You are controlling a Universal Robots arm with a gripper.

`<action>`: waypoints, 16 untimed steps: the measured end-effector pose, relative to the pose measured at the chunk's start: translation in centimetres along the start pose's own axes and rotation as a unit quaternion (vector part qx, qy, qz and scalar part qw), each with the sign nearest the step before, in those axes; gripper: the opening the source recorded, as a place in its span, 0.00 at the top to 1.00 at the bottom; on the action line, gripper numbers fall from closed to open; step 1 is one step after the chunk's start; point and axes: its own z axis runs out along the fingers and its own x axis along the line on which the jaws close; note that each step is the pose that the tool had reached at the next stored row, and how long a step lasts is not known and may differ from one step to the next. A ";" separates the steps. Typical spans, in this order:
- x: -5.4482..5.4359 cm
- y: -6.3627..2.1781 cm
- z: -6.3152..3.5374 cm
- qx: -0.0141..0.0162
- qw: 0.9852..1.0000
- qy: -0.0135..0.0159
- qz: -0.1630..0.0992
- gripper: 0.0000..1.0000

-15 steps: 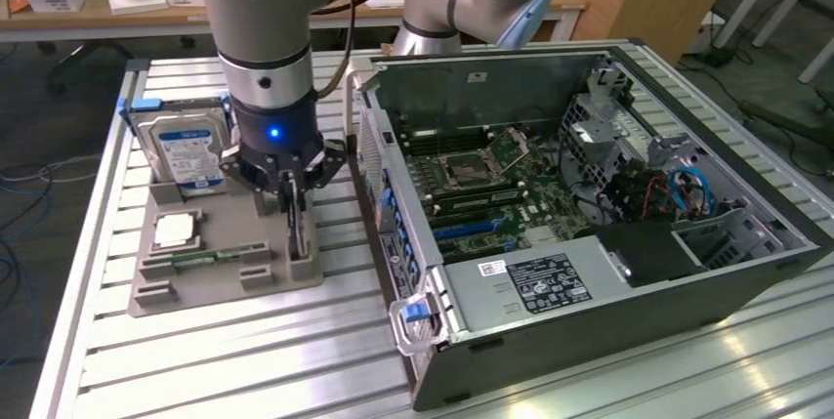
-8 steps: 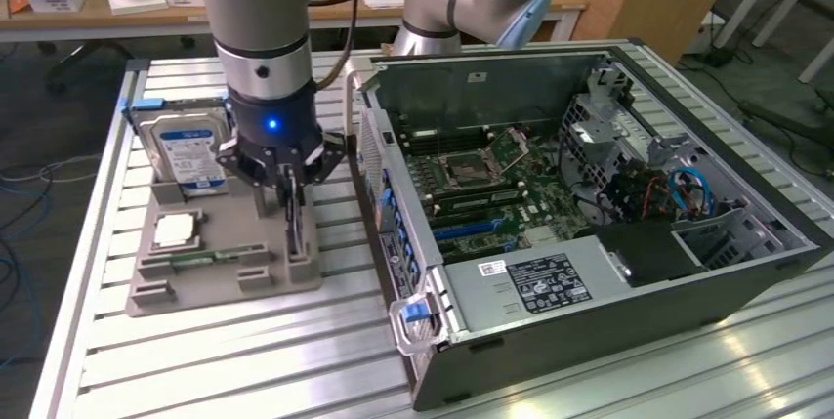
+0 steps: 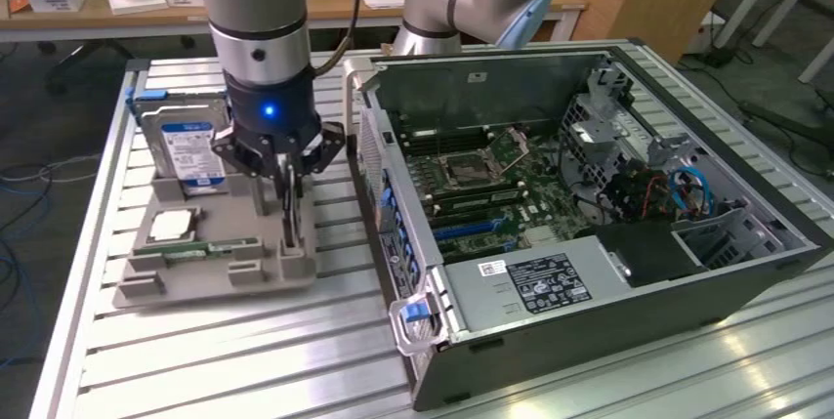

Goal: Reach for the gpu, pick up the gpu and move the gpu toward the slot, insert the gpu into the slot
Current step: 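Pick up the gpu and move the gpu toward the slot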

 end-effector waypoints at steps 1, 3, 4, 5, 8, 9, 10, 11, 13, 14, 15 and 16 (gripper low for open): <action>0.0 0.01 -0.19 0.000 1.000 0.000 0.000 0.73; 0.0 0.03 -0.58 0.000 1.000 0.000 0.000 0.73; 0.0 0.04 -0.77 0.000 1.000 0.000 0.000 0.73; 0.0 0.05 -0.94 0.000 1.000 0.000 0.000 0.73; 0.0 0.07 -1.18 -0.001 1.000 0.000 0.000 0.73; 0.0 0.07 -1.18 -0.001 1.000 0.000 0.000 0.73; 0.0 0.07 -1.21 -0.001 1.000 0.000 0.000 0.73; 0.0 0.06 -1.23 -0.002 1.000 0.000 0.000 0.73; 0.0 0.06 -1.25 -0.002 1.000 0.000 0.000 0.73; 0.0 0.07 -1.25 -0.002 1.000 0.000 0.000 0.73; 0.0 0.06 -1.25 -0.002 1.000 0.000 0.000 0.73; 0.0 0.06 -1.25 -0.002 1.000 0.000 0.000 0.73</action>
